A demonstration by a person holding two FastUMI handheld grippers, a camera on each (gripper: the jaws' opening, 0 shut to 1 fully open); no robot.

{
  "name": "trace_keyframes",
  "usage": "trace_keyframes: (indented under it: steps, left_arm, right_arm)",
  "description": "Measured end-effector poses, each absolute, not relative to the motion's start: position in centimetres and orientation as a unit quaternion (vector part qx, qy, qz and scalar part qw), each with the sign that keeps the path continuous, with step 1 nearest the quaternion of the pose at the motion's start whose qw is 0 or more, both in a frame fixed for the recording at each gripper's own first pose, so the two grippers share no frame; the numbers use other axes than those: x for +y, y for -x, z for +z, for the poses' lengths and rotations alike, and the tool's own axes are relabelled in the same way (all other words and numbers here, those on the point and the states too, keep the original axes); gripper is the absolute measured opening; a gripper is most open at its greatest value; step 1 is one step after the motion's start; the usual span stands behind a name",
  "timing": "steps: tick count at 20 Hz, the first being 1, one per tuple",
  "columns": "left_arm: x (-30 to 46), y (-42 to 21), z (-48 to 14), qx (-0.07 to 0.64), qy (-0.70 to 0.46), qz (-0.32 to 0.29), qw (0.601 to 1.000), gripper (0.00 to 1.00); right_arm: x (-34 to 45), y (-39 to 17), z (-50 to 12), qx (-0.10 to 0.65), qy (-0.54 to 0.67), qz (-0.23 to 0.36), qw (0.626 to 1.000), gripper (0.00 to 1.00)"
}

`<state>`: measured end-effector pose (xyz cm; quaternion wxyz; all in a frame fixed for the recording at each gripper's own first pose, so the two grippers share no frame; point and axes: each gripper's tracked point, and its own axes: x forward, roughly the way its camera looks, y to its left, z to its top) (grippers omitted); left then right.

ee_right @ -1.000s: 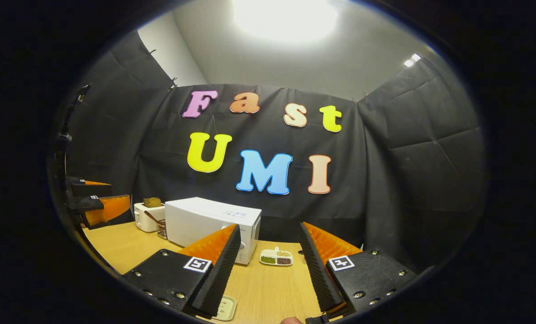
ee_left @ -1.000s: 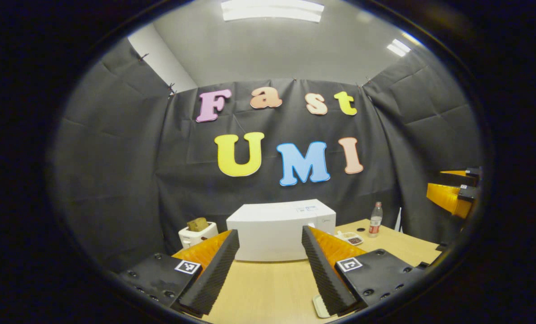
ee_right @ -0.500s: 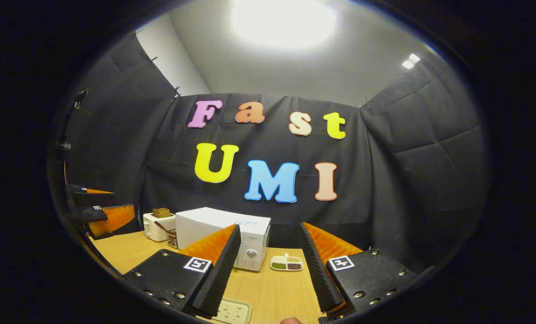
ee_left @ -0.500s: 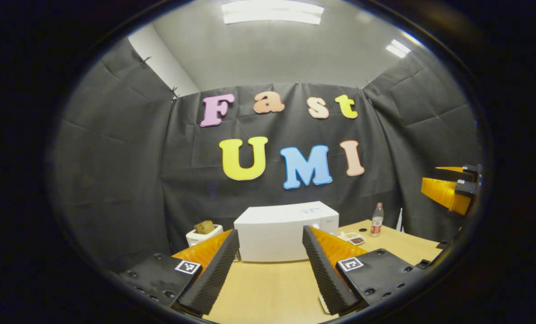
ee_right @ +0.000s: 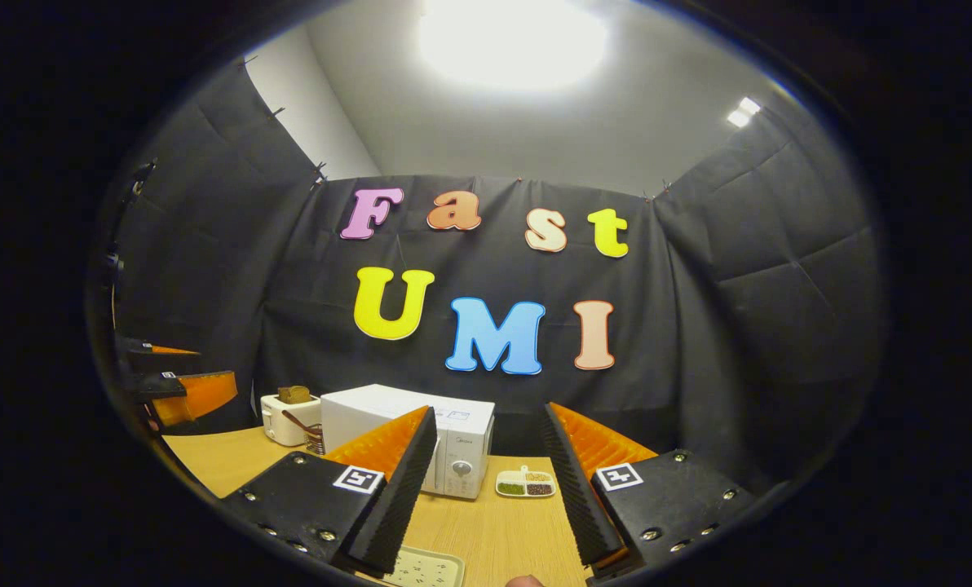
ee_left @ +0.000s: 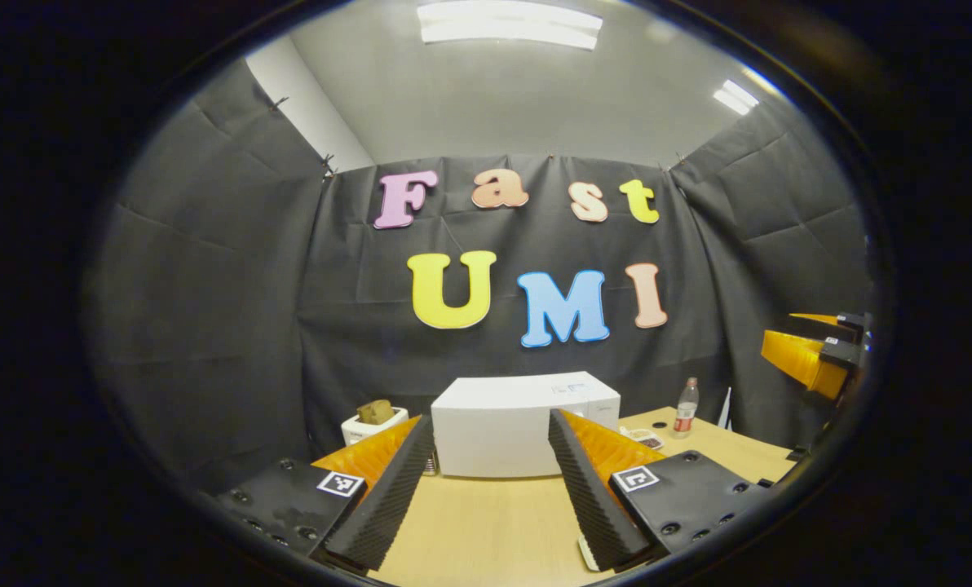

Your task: Open the microwave oven with the left hand, put the food in, and close the microwave oven.

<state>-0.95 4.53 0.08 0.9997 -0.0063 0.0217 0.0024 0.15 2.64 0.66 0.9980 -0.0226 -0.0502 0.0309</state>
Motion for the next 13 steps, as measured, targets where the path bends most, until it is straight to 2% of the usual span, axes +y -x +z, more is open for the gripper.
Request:
trace_keyframes:
  steps: [2,4,7,8,13]
  left_arm:
    - [4.5,0.6,0.2,0.024,0.005,0.003,1.000,0.96]
    - [4.3,0.4,0.6,0.022,0.002,0.004,1.000,0.94]
    - [3.9,0.3,0.9,0.015,0.001,-0.002,1.000,0.96]
    - [3.9,0.3,0.9,0.014,0.001,-0.004,1.000,0.93]
    - [4.2,0.4,1.5,0.008,-0.002,-0.007,1.000,0.95]
  right_arm:
    - [2.5,-0.2,0.9,-0.053,0.020,0.031,0.998,0.80]
    - [2.4,-0.2,1.0,-0.053,0.020,0.031,0.998,0.80]
    - [2.5,-0.5,1.2,-0.051,0.020,0.031,0.998,0.80]
    - [2.6,-0.5,1.4,-0.052,0.020,0.029,0.998,0.79]
    - [3.2,-0.5,1.8,-0.058,0.021,0.033,0.998,0.80]
